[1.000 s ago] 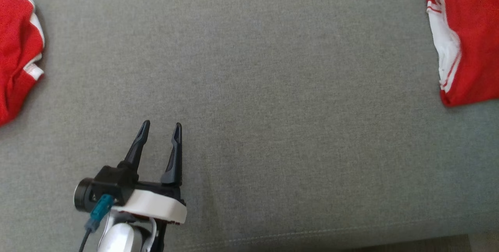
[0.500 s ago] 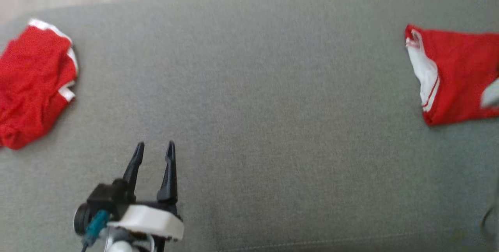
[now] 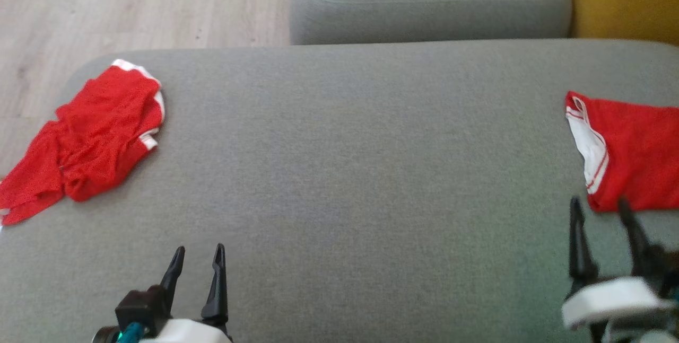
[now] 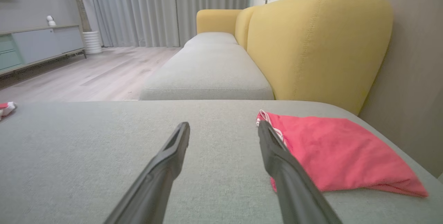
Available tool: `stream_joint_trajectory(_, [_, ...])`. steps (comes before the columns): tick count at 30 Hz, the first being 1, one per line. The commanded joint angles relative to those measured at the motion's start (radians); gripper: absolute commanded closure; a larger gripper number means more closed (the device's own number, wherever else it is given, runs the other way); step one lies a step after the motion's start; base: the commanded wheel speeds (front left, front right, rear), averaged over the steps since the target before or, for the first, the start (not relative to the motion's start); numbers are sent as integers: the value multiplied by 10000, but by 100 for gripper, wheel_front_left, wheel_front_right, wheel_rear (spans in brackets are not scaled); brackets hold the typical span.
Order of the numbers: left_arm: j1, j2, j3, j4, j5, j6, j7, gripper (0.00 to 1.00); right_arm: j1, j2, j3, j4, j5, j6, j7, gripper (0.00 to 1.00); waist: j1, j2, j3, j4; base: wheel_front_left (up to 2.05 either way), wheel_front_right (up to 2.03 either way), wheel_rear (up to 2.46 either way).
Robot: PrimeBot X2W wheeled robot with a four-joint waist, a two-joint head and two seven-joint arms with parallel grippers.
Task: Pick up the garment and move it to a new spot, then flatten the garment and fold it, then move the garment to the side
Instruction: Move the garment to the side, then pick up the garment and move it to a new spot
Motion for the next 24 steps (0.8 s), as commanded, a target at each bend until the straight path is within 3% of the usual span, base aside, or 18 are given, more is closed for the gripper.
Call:
stream_joint_trajectory(1, [-394,-25,416,-160,154,-61,-122,0,109,-95,408,-185,21,75,-460,0,0,0,-172,189,0,0,0])
stream_joint_trajectory(11, [-355,-25,593,110,214,-175,-122,0,764,-87,703,1637,457,75,-1737,0,0,0,-427,109,0,0,0])
stream_joint_trajectory(24, [-363,-26,536,146,181,-175,-122,0,472,-86,874,1941,461,75,-1850,0,0,0,-390,-78,0,0,0])
